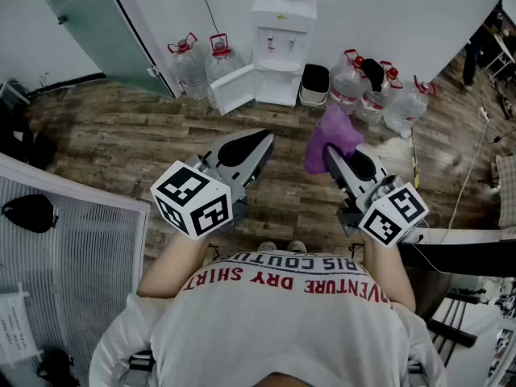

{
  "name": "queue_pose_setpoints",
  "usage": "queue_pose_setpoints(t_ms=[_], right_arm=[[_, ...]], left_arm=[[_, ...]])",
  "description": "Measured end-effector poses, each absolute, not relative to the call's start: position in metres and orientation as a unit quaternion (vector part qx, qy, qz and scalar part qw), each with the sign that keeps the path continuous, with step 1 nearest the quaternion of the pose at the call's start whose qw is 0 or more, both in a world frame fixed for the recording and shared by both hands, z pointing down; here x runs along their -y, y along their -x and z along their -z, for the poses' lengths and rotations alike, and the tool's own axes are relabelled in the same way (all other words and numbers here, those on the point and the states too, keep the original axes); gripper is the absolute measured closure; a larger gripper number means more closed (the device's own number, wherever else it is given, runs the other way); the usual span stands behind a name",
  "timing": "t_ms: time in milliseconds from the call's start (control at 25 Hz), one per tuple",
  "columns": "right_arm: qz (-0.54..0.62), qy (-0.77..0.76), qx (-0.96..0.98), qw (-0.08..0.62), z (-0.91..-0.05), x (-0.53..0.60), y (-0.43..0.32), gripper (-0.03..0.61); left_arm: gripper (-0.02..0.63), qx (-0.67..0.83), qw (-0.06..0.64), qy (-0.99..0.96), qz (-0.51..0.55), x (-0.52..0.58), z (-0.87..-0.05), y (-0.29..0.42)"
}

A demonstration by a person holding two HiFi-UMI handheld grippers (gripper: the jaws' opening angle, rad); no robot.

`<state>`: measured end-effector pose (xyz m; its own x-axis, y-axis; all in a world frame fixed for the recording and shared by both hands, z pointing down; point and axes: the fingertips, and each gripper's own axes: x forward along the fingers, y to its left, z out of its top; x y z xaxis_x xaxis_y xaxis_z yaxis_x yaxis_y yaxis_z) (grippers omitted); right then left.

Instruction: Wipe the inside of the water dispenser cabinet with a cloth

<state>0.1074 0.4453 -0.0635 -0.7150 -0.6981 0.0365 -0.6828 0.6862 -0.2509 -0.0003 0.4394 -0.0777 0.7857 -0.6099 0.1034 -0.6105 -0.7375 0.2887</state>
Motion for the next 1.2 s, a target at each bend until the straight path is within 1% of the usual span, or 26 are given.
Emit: queue_pose_setpoints(t_ms=[560, 880, 1200], right_arm=[[0.13, 0.376, -0.917, 0.023, 0.055, -0.431, -0.093, 0.515], [0.128, 0.364, -0.922, 0.018, 0.045, -0.367, -0.085, 0.515], [0.147, 0.357, -0.922, 0.022, 0.035, -0.253, -0.096, 0.515]], left_arm=[[0.586, 0.334, 0.164, -0.928, -0.011, -0.422, 0.068, 0.018], [0.586, 0.342, 0.162, -0.925, -0.013, -0.371, 0.056, 0.026], [0.586, 0.361, 0.179, -0.915, -0.024, -0.264, 0.04, 0.023]])
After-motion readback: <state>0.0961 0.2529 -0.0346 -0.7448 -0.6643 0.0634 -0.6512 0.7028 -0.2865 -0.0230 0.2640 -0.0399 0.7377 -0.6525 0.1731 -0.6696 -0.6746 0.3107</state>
